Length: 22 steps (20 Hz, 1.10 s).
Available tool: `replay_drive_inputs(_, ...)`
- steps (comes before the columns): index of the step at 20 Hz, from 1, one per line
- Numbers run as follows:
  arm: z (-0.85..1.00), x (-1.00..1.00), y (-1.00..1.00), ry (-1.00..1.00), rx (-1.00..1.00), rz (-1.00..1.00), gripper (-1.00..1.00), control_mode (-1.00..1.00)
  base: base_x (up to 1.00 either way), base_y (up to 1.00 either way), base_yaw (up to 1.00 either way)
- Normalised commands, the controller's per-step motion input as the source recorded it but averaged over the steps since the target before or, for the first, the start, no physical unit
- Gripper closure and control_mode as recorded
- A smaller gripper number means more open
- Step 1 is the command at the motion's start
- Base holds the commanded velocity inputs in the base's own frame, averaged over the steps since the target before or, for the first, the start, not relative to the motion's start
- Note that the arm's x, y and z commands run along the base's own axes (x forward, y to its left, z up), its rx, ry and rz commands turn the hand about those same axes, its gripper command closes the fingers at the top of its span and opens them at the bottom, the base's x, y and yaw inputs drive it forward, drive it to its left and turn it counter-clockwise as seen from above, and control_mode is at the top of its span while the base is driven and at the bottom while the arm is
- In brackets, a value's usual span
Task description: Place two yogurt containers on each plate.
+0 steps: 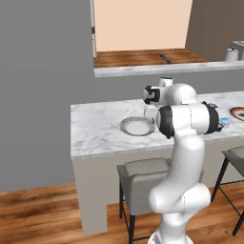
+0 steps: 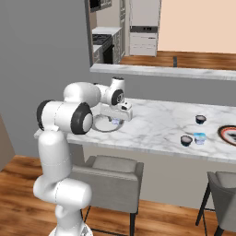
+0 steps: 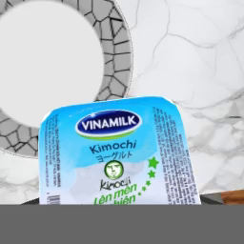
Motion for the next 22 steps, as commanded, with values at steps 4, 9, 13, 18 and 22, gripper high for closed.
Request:
replay_drive_inputs(4, -0.29, 0.29, 0.52, 0.00, -0.05, 0.00, 1.00, -1.00, 0.00, 0.00, 0.00)
replay_drive_inputs(9, -0.29, 0.47, 0.19, 0.00, -0.01, 0.00, 1.00, -1.00, 0.00, 0.00, 0.00)
replay_drive_inputs(13, -0.36, 0.49, 0.01, 0.00, 0.00, 0.00, 1.00, -1.00, 0.00, 0.00, 0.00)
replay_drive_inputs(18, -0.37, 0.18, 0.00, 0.00, 0.00, 0.00, 1.00, -1.00, 0.00, 0.00, 0.00)
replay_drive_inputs(22, -0.15, 0.00, 0.00, -0.01, 0.00, 0.00, 1.00, -1.00, 0.00, 0.00, 0.00)
